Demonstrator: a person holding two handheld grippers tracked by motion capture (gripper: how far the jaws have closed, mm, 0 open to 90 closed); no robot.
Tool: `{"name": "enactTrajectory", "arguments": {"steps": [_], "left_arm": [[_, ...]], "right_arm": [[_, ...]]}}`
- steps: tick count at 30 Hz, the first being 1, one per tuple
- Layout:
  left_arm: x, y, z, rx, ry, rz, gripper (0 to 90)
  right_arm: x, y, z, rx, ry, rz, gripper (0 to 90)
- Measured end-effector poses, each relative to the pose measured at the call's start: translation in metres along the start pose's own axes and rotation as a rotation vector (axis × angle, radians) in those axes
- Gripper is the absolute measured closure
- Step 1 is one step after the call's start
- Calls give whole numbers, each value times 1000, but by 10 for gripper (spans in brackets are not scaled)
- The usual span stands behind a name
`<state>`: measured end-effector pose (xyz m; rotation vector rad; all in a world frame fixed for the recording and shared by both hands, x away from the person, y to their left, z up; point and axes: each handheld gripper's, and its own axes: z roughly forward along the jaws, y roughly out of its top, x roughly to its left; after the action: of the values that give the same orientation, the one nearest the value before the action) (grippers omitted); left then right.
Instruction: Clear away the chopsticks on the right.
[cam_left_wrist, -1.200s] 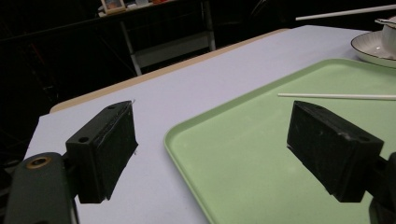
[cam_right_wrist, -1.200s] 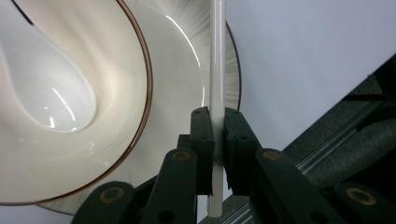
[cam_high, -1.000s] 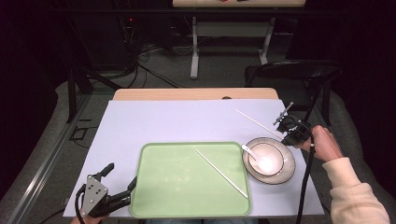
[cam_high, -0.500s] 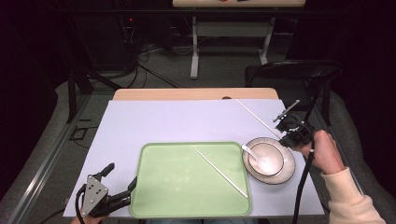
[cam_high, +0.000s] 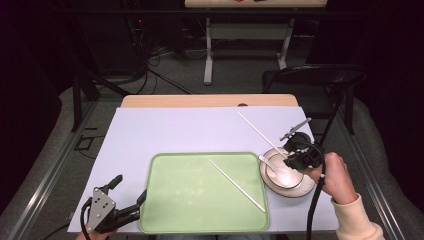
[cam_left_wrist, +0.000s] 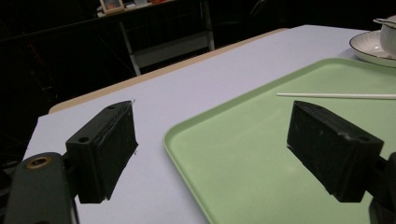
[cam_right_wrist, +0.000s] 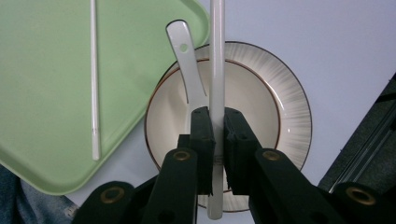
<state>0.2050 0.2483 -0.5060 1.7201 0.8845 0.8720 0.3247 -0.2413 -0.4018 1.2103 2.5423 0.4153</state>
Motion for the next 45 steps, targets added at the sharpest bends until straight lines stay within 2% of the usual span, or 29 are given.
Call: {"name": "enactTrajectory", "arguments": {"steps": [2, 8, 10, 13, 14, 21, 27, 35, 45], "left_arm": [[0, 0, 0, 0, 1, 0, 155], [0, 0, 0, -2, 0, 0, 155], [0, 0, 0, -2, 1, -1, 155], [0, 0, 0, -3, 2, -1, 155], [0, 0, 0, -3, 1, -3, 155], [0, 0, 0, -3, 1, 0, 155], [0, 0, 0, -5, 1, -3, 155], [0, 0, -1, -6, 0, -1, 155], [0, 0, -1, -7, -1, 0, 155]], "right_arm": [[5, 2, 3, -1, 17, -7, 836], [16, 5, 7, 2, 27, -17, 836], [25, 6, 12, 9, 32, -29, 836], [32, 6, 17, 22, 33, -40, 836], [38, 7, 22, 34, 39, -60, 836], [52, 12, 36, 66, 66, -90, 836], [65, 11, 56, 116, 80, -114, 836], [75, 6, 80, 187, 106, -141, 836], [76, 4, 99, 217, 109, -118, 835]]}}
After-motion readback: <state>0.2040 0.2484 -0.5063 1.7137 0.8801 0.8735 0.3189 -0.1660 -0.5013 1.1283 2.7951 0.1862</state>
